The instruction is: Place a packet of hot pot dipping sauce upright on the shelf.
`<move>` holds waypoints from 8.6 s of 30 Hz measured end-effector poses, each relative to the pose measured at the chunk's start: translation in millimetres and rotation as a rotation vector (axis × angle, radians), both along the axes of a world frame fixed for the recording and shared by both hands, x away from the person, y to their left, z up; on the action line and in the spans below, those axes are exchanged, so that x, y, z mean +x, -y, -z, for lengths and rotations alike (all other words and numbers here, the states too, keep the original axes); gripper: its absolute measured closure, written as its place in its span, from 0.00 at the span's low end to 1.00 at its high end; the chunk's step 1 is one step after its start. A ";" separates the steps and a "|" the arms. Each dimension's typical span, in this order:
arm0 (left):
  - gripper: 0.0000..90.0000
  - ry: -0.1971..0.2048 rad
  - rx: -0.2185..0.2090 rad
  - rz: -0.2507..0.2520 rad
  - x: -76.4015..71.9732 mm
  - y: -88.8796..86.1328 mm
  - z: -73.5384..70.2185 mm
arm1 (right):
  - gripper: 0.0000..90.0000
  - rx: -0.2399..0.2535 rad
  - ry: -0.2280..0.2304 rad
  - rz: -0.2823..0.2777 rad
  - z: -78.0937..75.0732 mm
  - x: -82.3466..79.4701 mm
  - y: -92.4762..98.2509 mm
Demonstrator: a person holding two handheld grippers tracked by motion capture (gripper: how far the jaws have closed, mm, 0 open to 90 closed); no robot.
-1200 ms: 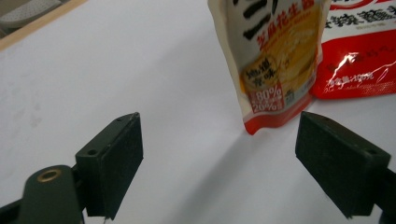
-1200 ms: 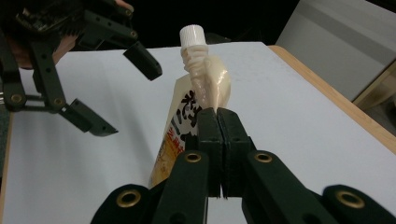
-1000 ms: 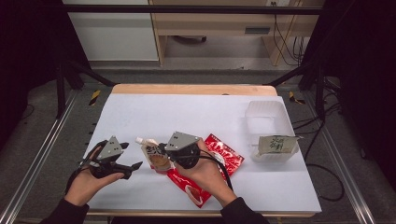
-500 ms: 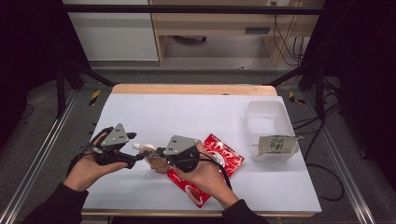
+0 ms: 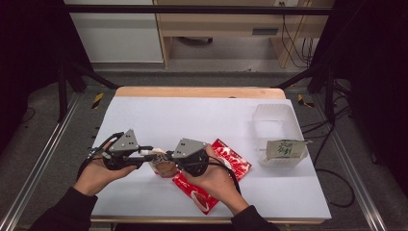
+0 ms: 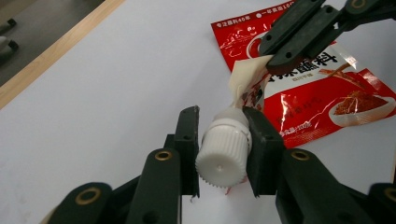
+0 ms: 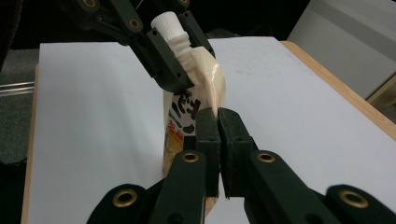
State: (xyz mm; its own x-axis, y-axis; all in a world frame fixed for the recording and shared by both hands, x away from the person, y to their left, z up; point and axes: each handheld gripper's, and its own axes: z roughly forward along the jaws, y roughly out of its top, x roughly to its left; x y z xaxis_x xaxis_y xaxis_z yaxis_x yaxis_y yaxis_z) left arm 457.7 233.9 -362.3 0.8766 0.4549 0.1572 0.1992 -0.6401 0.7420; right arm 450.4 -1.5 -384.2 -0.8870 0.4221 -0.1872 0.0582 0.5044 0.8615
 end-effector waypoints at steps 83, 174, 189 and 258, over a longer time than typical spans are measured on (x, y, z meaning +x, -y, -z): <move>0.23 0.015 -0.133 -0.064 -50.0 -34.9 28.3 | 0.99 -0.374 0.044 -0.126 -45.1 5.2 -13.2; 0.13 -0.092 -0.008 -0.237 -37.8 -52.7 94.2 | 0.99 -0.334 0.177 0.358 -109.3 41.4 231.5; 0.13 -0.095 0.009 -0.221 -38.7 -49.8 95.2 | 0.98 -0.337 0.144 0.376 -100.3 39.1 251.5; 0.13 -0.106 0.071 -0.196 -39.1 -45.2 100.6 | 0.97 -0.423 -0.031 0.367 -47.8 43.5 266.4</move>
